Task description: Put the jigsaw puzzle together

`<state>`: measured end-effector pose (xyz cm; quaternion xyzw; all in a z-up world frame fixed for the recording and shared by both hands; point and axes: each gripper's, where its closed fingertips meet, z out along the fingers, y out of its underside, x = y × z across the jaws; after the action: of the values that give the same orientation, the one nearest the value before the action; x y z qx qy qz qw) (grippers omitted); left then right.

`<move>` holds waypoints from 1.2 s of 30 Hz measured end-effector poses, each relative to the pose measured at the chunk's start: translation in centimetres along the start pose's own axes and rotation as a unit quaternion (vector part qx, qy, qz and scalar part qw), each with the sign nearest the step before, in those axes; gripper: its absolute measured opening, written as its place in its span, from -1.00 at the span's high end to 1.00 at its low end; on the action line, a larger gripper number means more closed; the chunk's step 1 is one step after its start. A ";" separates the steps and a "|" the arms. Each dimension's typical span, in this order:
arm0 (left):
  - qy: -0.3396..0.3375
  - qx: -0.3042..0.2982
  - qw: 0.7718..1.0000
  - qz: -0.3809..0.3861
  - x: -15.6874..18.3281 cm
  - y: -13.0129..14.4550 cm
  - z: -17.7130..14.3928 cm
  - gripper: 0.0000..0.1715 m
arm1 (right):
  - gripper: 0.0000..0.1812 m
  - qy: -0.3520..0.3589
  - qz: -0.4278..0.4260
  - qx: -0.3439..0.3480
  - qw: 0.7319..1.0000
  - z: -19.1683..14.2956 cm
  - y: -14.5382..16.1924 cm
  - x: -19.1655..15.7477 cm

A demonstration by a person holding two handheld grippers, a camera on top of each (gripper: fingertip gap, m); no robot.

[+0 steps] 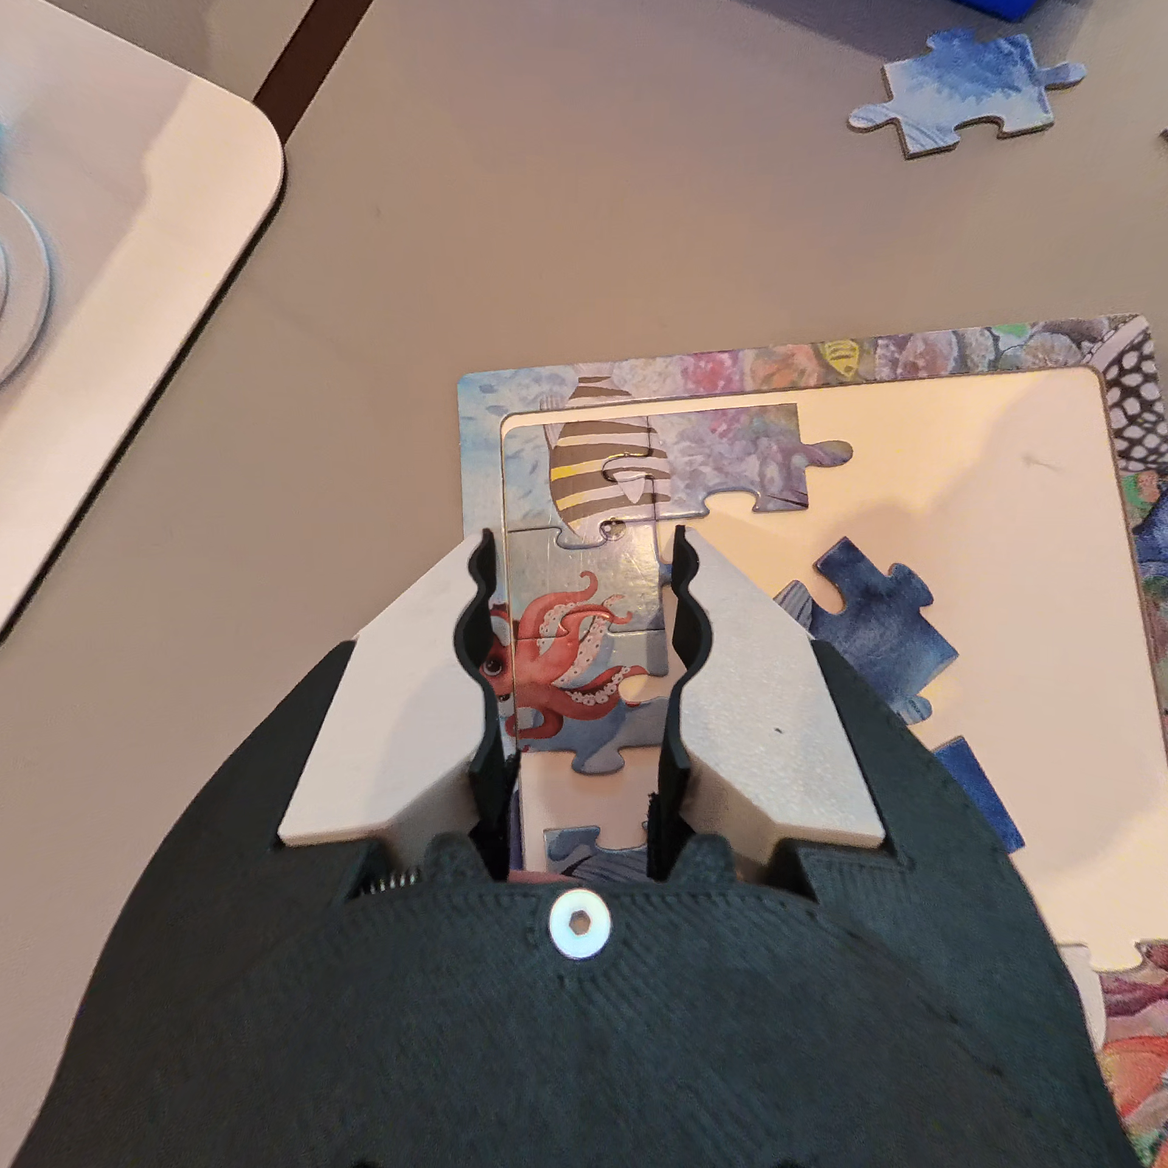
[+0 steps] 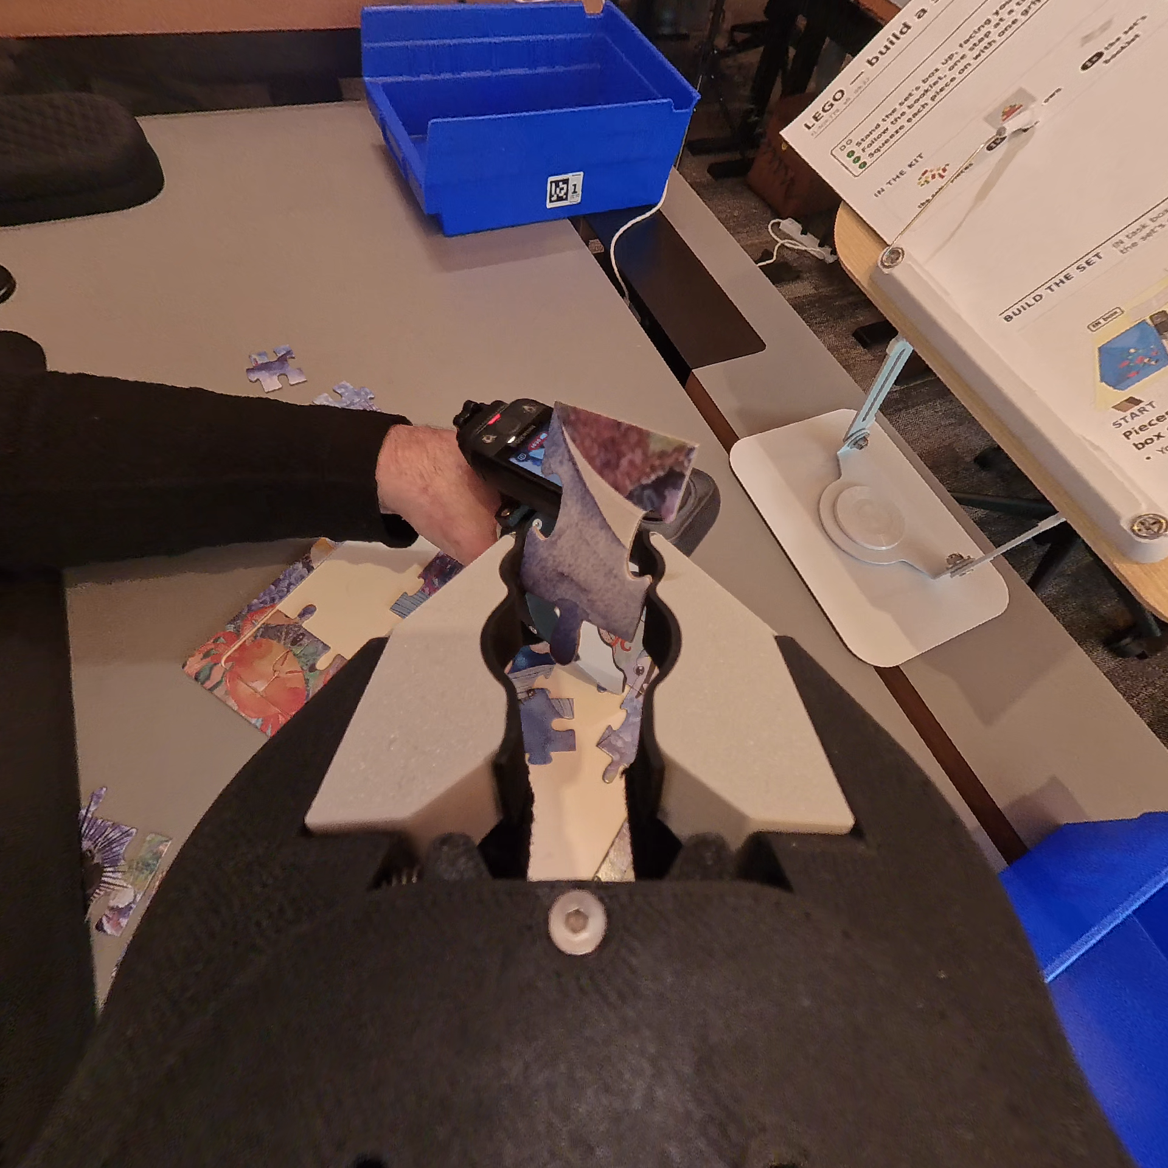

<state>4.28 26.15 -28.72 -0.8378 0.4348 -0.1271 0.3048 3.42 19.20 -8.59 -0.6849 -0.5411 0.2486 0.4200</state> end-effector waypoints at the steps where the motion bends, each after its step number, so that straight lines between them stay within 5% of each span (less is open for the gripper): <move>1: -0.005 0.000 1.000 0.003 -0.1 -0.2 0.1 0.37 | 0.63 0.000 0.000 0.000 1.000 0.0 0.0 0.0; 21: 0.005 0.012 1.000 0.007 -0.6 -2.1 1.7 0.48 | 0.63 -0.002 -0.005 0.005 1.000 -0.6 -0.3 -0.1; 31: -0.012 -0.009 1.000 -0.016 -1.9 -1.3 1.4 0.17 | 0.63 -0.006 -0.007 0.006 1.000 -0.7 -0.4 -0.4; 36: 0.011 -0.003 1.000 -0.024 -1.5 -1.2 1.4 0.25 | 0.63 -0.006 -0.008 0.005 1.000 -0.7 -0.4 -0.4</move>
<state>4.92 28.44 -29.00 -0.8476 0.4179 -0.1421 0.2946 3.63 18.59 -7.91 -0.6767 -0.5480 0.2518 0.4223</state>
